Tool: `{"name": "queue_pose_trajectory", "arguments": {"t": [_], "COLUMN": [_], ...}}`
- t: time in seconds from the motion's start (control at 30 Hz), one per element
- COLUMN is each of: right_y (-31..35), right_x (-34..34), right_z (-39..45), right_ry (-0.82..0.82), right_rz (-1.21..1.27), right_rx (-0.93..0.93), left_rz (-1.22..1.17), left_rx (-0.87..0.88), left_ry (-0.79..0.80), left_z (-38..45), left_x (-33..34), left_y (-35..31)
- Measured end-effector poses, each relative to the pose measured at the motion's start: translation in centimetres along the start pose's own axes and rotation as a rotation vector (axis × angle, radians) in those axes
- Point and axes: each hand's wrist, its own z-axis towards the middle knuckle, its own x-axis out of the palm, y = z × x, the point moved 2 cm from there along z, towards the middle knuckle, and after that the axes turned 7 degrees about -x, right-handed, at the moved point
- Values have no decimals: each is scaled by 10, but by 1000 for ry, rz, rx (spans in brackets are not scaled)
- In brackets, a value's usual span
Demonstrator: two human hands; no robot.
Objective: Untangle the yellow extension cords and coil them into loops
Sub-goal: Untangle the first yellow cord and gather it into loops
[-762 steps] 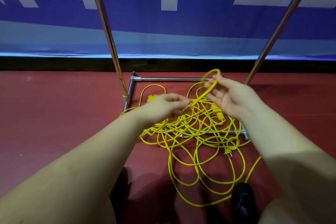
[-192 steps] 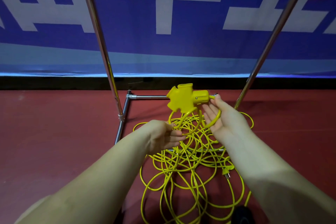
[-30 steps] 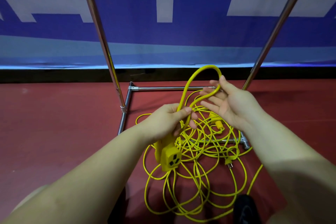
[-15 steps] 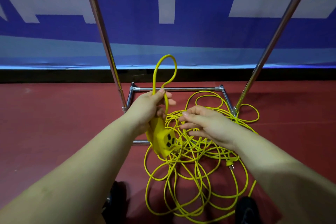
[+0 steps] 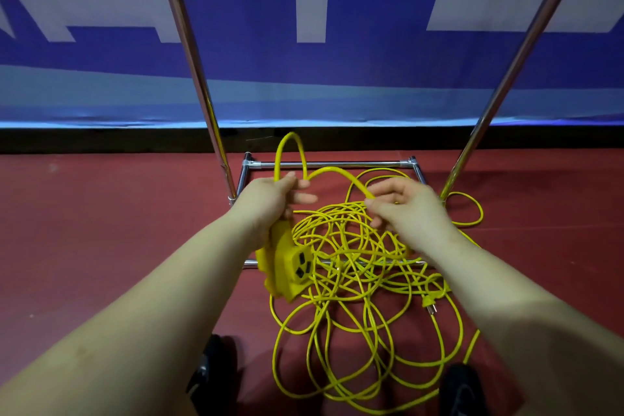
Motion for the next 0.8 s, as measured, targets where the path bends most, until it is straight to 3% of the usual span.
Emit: {"name": "queue_pose_trajectory", "arguments": {"t": [0.13,0.27,0.37,0.5,0.6,0.7,0.8], "right_y": [8,16,22,29,30,31,33], "right_x": [-23,-30,-30,-27,-27,-25,-25], "right_z": [4,3,2,0,0,-1,-1], "right_ry": [-145,-21,78,162,193,206,111], "right_rz": [-270,-527,-552,-592,-586,-525,-462], "right_rx": [-156,-211,-215,-270,-277,-295,-299], "left_rz": [110,250,292,545,698,687,604], "left_rx": [-7,153,269,357,450,460,400], "left_ry": [-211,-341,-268,-88,-79,-5,168], "left_z": [6,4,0,-8,-11,-14,-22], "left_x": [-12,-13,-10,4,14,22,32], "left_y": [0,-6,-6,-1,2,3,3]}}
